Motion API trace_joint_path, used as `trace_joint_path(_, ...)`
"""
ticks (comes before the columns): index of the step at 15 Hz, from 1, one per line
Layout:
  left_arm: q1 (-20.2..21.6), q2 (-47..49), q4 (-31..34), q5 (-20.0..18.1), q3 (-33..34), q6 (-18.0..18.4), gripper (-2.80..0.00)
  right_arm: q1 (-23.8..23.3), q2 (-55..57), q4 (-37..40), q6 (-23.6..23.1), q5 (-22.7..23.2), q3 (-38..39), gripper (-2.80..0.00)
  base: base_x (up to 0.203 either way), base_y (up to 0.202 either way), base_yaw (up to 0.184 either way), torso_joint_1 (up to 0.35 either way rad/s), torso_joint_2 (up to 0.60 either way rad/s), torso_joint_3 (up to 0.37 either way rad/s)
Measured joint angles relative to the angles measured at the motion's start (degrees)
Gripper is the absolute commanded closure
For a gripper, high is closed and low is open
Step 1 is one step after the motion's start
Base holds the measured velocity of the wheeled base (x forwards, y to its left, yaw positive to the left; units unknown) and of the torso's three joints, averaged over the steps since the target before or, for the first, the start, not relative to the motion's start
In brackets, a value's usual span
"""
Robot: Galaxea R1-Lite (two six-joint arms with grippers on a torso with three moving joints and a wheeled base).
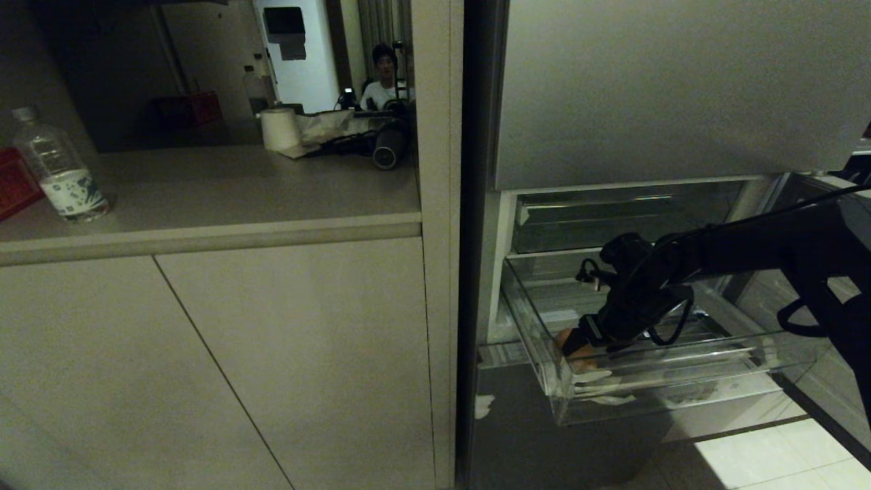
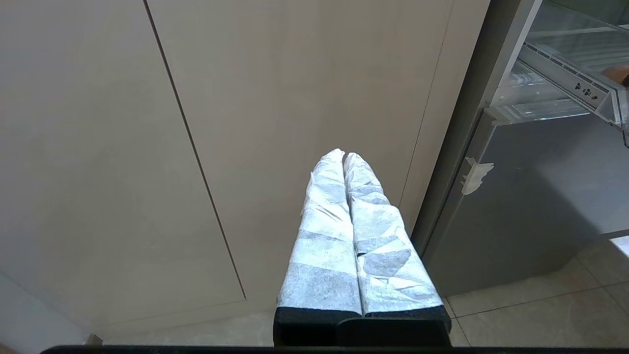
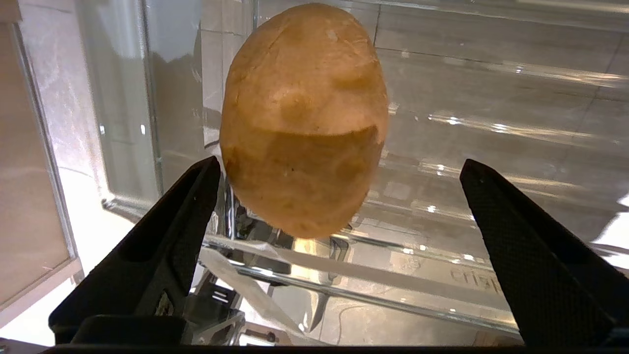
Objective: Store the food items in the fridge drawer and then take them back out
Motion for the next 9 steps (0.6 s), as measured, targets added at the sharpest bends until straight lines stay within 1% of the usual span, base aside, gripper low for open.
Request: trace_joint_path(9, 0.00, 0.00, 0.00, 0.02, 0.00, 0.00, 0.00, 0.36, 1.35, -1.56, 0.31, 0.42, -0.13, -2.80, 0.000, 0.000, 0.000, 0.000, 0.00, 0.000)
